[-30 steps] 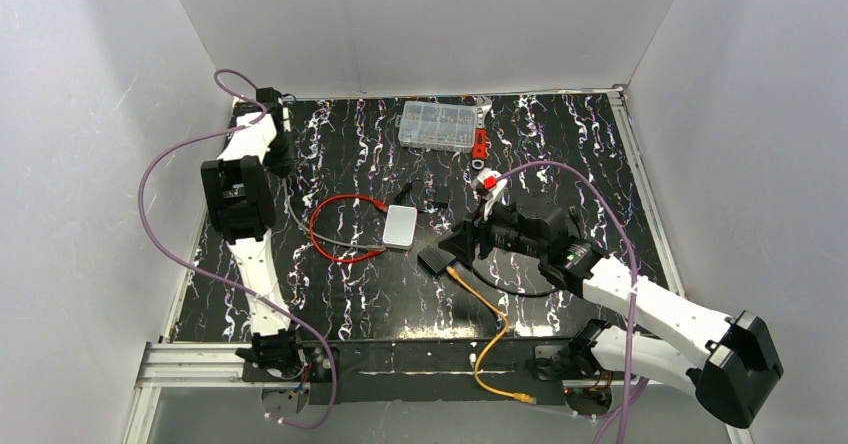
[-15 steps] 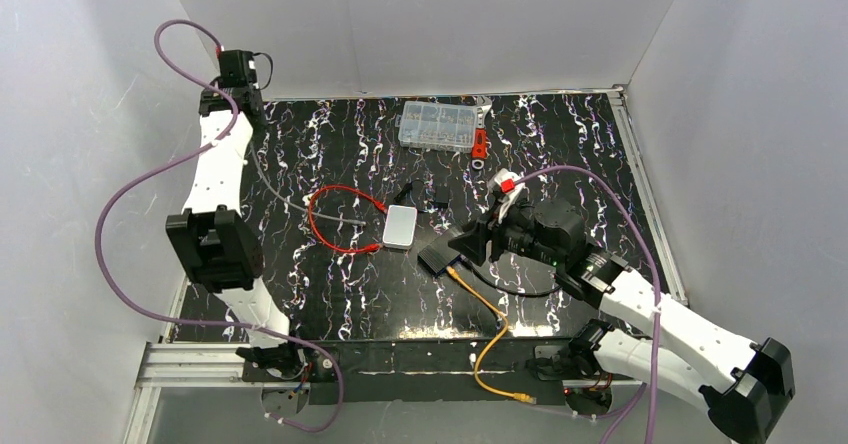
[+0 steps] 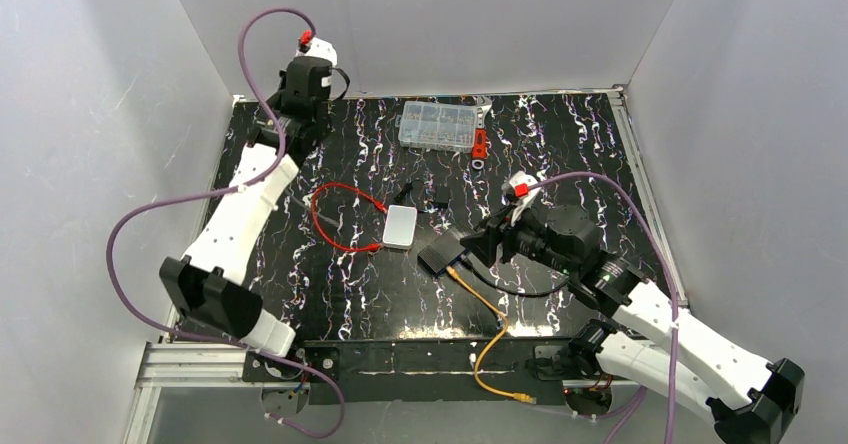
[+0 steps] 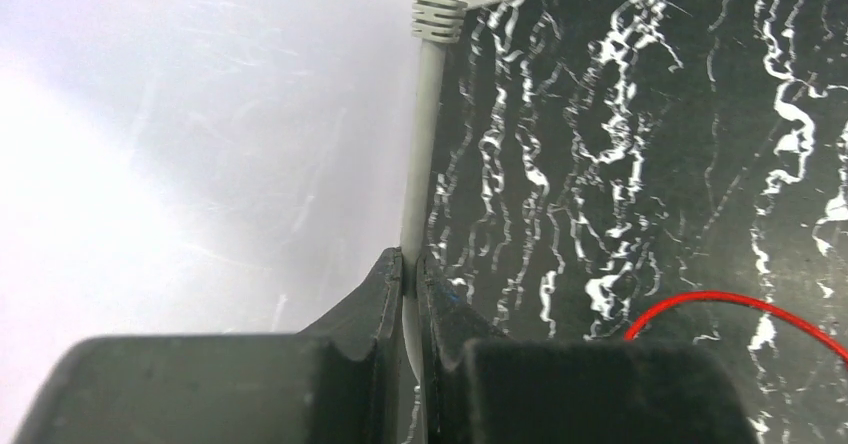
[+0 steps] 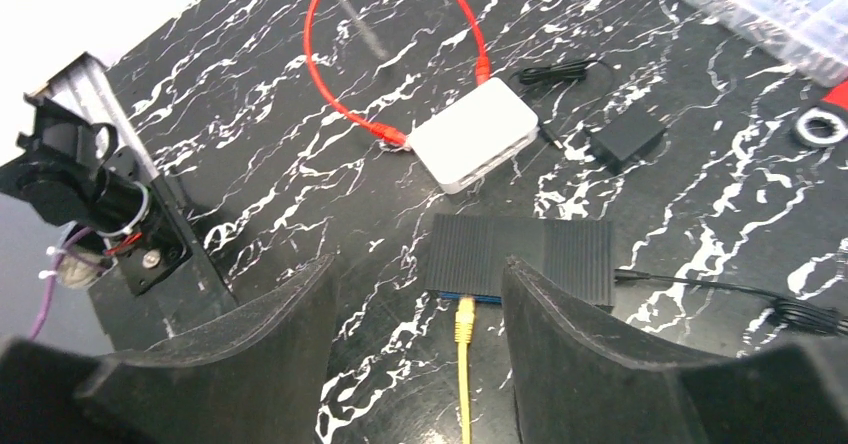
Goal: Insert the plug into the switch port
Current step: Pick up the connector from the center of the board.
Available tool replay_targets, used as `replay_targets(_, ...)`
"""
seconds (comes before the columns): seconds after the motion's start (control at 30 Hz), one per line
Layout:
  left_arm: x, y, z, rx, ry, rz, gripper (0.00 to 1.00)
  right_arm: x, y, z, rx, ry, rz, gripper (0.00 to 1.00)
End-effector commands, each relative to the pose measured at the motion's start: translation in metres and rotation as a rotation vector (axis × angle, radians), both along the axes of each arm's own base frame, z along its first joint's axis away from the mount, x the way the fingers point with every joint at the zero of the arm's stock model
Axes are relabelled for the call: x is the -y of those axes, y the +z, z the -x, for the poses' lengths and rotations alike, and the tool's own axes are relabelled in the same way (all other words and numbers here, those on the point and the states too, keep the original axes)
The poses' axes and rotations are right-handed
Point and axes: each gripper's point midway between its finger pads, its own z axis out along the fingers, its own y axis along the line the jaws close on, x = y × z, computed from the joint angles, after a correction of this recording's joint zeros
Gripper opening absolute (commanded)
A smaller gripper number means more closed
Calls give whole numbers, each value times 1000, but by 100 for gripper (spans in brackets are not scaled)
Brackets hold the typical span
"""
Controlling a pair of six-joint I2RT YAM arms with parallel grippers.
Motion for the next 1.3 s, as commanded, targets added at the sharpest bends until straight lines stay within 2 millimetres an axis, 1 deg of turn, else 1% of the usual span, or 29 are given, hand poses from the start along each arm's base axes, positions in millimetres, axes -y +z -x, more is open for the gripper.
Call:
replay_targets(0.0,-7,76,36,171,61,-231,0,9,36,-10,104,-67,-40,68)
replay_targets(0.1,9,95,45,210,43,-336,0,9,39,-11,111,-71,-44,68)
replay_targets(0.13,14,104,47,253,44,-338,0,10,40,-11,112,-73,-45,68)
replay_targets(0.17,20,109,50,263,33,-355,0,10,41,-12,112,-77,-48,68)
replay_targets(0.27,37,112,56,257,-7,-371,0,10,45,-12,122,-80,-65,68)
replay_targets(0.37,56,110,65,254,-62,-351,0,12,51,-11,147,-82,-68,69)
replay_targets(0.47,83,101,78,235,-165,-309,0,17,61,-8,183,-75,-68,69)
replay_targets(0.57,104,91,93,222,-265,-208,0,22,71,-1,213,-64,-75,69)
replay_targets(0.63,117,84,104,196,-347,-105,0,25,77,3,232,-56,-88,68)
replay_targets(0.73,134,66,120,111,-468,64,0,26,85,12,262,-22,-103,68)
replay_targets(0.8,142,57,130,71,-532,144,0,29,90,16,277,-13,-111,68)
replay_targets(0.93,159,45,152,10,-667,294,0,32,105,28,319,22,-145,67)
replay_targets(1.03,170,41,172,-30,-767,396,0,30,117,38,347,72,-181,67)
replay_targets(1.17,182,33,197,-89,-878,506,0,24,132,51,354,141,-236,67)
replay_targets(1.27,193,26,215,-140,-950,588,0,15,142,63,372,221,-283,67)
